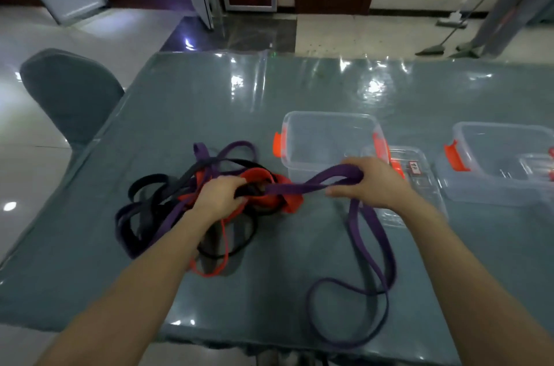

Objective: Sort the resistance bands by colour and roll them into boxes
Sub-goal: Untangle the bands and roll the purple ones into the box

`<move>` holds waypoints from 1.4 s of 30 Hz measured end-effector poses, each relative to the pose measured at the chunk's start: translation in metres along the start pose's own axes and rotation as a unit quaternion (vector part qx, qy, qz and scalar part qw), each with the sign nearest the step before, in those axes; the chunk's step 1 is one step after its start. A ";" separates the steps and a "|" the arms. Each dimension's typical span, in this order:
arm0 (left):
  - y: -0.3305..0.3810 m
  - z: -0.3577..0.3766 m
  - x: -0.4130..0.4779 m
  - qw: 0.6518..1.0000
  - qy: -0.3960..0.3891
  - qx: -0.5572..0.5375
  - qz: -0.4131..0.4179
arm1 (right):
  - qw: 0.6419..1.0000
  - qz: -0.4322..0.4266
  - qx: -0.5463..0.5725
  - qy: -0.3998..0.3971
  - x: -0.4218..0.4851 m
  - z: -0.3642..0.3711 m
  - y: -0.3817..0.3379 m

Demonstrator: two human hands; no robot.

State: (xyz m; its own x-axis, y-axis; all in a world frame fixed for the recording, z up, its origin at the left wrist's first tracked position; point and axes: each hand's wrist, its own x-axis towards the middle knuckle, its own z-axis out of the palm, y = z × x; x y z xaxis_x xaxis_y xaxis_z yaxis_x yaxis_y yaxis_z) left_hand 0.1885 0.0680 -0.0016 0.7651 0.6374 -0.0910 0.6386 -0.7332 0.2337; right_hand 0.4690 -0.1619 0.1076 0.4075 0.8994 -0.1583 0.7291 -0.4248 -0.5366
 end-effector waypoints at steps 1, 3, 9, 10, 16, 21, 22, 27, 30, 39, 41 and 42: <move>-0.004 -0.011 0.004 0.998 0.055 -0.043 -0.004 | 1.000 -0.003 0.010 0.018 -0.001 0.005 0.004; -0.011 -0.038 0.013 0.979 0.164 -0.118 -0.020 | 1.000 0.003 0.012 -0.012 -0.001 0.019 0.008; -0.021 -0.098 0.010 0.939 0.280 -0.199 -0.029 | 0.996 0.033 0.018 -0.083 0.016 0.060 0.002; -0.021 -0.103 0.005 0.929 0.293 -0.220 -0.041 | 0.995 0.021 0.009 -0.098 0.020 0.063 -0.001; -0.058 -0.139 -0.018 0.961 0.101 -0.246 -0.079 | 0.997 0.012 0.035 -0.062 0.038 0.090 -0.011; -0.084 -0.099 -0.042 0.968 -0.210 -0.040 -0.128 | 0.980 0.028 -0.080 -0.181 0.032 0.127 0.001; -0.088 -0.081 -0.048 0.957 -0.254 -0.028 -0.138 | 0.974 0.030 -0.103 -0.199 0.030 0.134 0.007; -0.085 -0.024 -0.063 0.969 -0.158 -0.107 -0.156 | 0.953 0.071 -0.097 -0.280 0.019 0.158 0.032; -0.062 -0.017 -0.055 0.978 0.078 -0.110 -0.162 | 0.963 0.056 -0.084 -0.252 0.011 0.160 0.029; 0.029 0.025 0.014 0.982 -0.119 0.110 0.095 | 0.994 0.010 -0.047 -0.098 -0.009 0.075 0.000; 0.039 0.033 0.024 0.971 -0.140 0.171 0.086 | 0.996 0.002 -0.033 -0.080 -0.017 0.057 0.002; 0.041 0.035 0.026 0.965 -0.134 0.209 0.089 | 0.997 0.004 -0.025 -0.075 -0.021 0.051 0.005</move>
State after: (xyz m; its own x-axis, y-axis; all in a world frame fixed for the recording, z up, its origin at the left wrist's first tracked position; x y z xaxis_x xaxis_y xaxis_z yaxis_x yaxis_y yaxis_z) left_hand 0.2371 0.0463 -0.0279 0.8240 0.4495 -0.3448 0.4293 -0.8926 -0.1377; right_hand 0.4359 -0.1779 0.0666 0.3285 0.9000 -0.2863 0.7542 -0.4325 -0.4941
